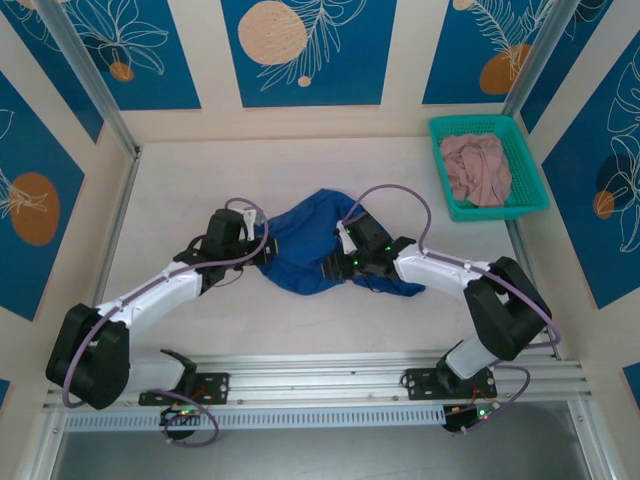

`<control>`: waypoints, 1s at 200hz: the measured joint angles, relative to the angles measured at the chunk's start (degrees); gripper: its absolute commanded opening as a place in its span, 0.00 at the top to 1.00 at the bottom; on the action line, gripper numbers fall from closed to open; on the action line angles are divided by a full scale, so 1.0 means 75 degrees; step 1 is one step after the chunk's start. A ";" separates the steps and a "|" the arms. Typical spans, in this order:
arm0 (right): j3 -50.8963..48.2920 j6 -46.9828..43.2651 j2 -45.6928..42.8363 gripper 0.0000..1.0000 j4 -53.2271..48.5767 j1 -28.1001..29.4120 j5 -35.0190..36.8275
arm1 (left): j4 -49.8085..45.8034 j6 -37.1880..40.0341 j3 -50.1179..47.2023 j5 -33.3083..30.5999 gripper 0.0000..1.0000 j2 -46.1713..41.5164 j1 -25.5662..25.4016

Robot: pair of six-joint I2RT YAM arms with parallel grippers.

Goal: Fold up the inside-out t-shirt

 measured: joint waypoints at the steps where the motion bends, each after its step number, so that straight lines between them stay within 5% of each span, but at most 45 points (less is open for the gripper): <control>1: 0.0009 -0.0044 0.0029 0.71 0.0009 0.0000 0.0000 | -0.0003 0.0000 0.0000 0.0000 1.00 0.0000 0.0003; 29: 0.0087 -0.0017 0.0248 1.00 0.0064 -0.0058 0.0047 | -0.0189 0.0000 0.0000 0.0000 1.00 -0.0166 0.0178; 107: -0.0388 0.0117 -0.3378 1.00 -0.0889 -0.0192 0.0705 | -0.0901 -0.0026 0.0720 -0.0137 1.00 -0.1271 0.1320; 158: -0.1609 0.0664 -0.2655 0.68 -0.1163 0.0729 0.0965 | -0.1023 0.0061 0.0353 0.0216 1.00 -0.1189 0.1323; 200: -0.1201 0.0143 -0.2492 0.55 -0.1201 0.1032 0.1338 | -0.1043 0.0201 0.0038 0.0382 1.00 -0.1096 0.1329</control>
